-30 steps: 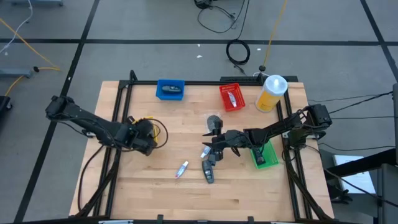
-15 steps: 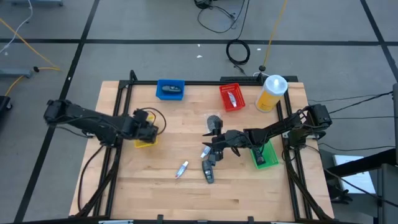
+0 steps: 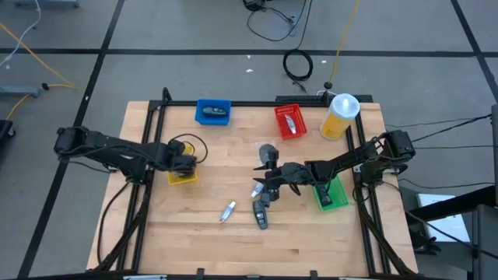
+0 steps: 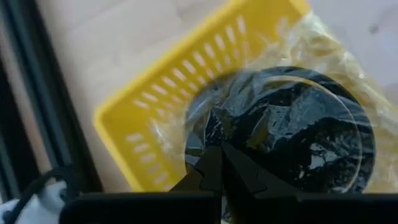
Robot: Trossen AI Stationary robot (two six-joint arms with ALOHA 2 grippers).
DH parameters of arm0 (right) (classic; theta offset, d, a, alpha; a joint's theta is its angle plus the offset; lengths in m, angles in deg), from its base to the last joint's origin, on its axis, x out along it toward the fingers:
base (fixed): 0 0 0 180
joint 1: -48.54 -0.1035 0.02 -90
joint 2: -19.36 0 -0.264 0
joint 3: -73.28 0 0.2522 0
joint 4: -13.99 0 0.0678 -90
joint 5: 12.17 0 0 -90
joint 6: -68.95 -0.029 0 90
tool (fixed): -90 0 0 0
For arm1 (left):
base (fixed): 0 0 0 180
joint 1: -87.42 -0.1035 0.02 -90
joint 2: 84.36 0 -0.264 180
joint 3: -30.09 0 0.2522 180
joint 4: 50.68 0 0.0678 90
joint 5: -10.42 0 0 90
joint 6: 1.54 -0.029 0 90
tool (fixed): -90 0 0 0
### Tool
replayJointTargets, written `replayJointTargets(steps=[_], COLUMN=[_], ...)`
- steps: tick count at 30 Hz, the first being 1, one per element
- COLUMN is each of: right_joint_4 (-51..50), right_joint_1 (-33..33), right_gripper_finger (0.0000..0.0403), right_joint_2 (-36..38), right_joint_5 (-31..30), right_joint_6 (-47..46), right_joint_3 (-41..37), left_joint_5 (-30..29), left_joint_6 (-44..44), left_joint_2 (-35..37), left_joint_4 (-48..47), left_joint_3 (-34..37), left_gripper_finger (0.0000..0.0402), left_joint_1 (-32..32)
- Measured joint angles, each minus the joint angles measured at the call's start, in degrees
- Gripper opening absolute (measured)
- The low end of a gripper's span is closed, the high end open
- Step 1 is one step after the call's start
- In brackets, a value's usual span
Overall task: Pick & Place Travel size toiletries
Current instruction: Put the black hairbrush into the yellow bin
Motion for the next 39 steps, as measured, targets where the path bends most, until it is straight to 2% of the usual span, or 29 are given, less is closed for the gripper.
replayJointTargets(steps=[3,5,15,20,30,39], right_joint_4=[0.00,0.00,0.00,-0.02,-0.04,-0.04], right_joint_1=[0.00,0.00,-0.01,-0.01,0.03,0.08], right_gripper_finger=[0.0155,0.0155,0.0155,0.0155,0.0155,0.0155], right_joint_2=[0.00,0.00,0.00,-0.02,-0.02,-0.02], right_joint_5=[0.00,-0.01,0.00,0.00,-0.01,-0.02], right_joint_6=[0.00,0.00,0.00,-0.39,-1.42,-1.32], right_joint_3=[0.00,0.00,0.00,0.00,0.00,0.00], left_joint_5=[3.14,3.06,-6.56,-2.77,3.03,2.57], left_joint_6=[1.25,1.74,-0.92,-6.40,-5.11,-6.61], left_joint_2=[0.00,0.00,0.00,0.00,0.00,0.00], left_joint_4=[-0.76,-0.73,-0.54,6.81,7.51,7.02], left_joint_3=[0.00,-0.04,-5.03,-3.66,0.76,-1.00], left_gripper_finger=[0.0003,0.0004,0.0006,0.0003,0.0006,0.0006], left_joint_1=[1.17,1.89,4.33,5.34,1.85,1.43])
